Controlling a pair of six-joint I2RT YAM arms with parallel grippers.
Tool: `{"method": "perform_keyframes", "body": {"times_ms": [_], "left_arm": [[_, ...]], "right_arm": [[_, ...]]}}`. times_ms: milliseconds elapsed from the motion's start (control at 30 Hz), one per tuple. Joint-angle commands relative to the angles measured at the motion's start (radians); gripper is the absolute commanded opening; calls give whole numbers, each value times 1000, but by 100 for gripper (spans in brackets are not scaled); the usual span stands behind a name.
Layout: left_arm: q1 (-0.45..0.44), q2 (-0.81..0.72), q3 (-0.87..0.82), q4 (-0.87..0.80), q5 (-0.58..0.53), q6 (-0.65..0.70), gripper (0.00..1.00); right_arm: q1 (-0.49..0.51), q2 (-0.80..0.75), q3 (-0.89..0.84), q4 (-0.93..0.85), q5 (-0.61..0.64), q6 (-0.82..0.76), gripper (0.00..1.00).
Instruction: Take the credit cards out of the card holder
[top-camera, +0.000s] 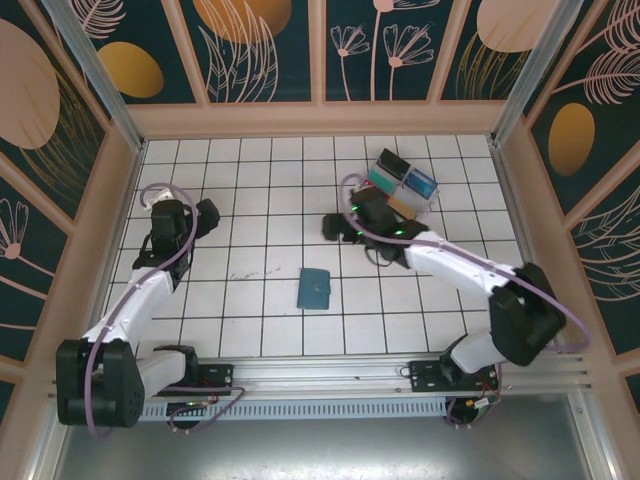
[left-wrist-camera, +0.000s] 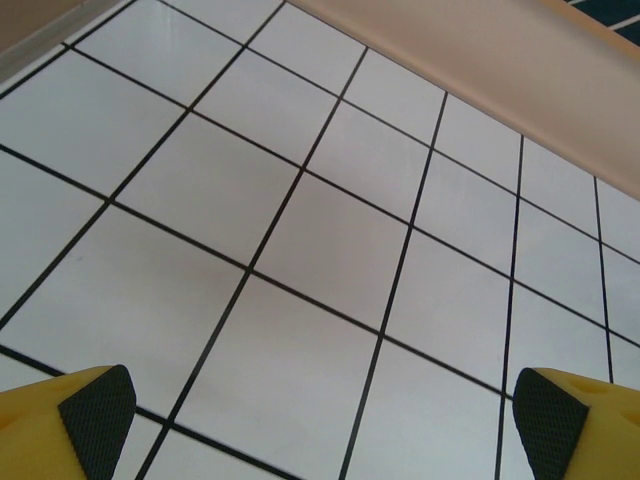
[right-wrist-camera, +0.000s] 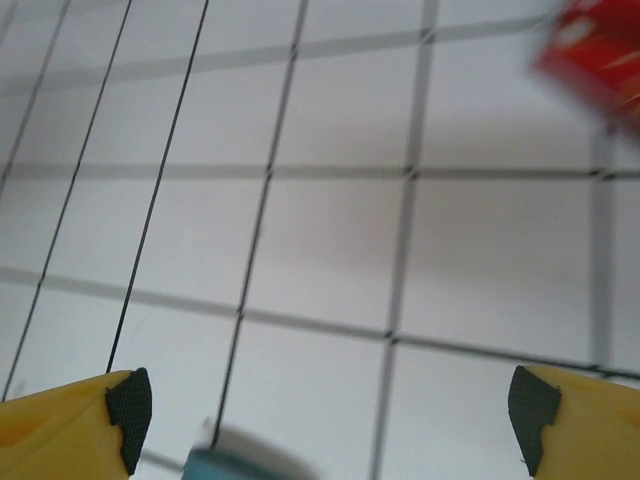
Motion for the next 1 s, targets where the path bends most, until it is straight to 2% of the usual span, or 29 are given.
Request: {"method": "perform_keyframes", "body": {"times_ms": [0,133,300,500,667,833,967], "left_arm": [[5,-47,-28,-41,20,-11,99],[4,-73,-47,-49,15,-18,99],[5,-85,-52,-54,13,-17,99],[5,-92,-53,-50,11,-16,99],[5,-83,-61,-48,11,-19,99],[5,-74,-61,-50,17,-25,99],[5,-73,-61,-54,27,-29,99]], "right_arm": [[107,111,87,-91,29,16,91],[198,229,179,-155,85,0,91],[249,279,200,-204,64,-18,91],[281,283,177,-296,18,-46,90],[284,193,105,-318,-38,-2,88],[284,212,74,-315,-70,66,75],[282,268,85,-307,-35,80,67]]}}
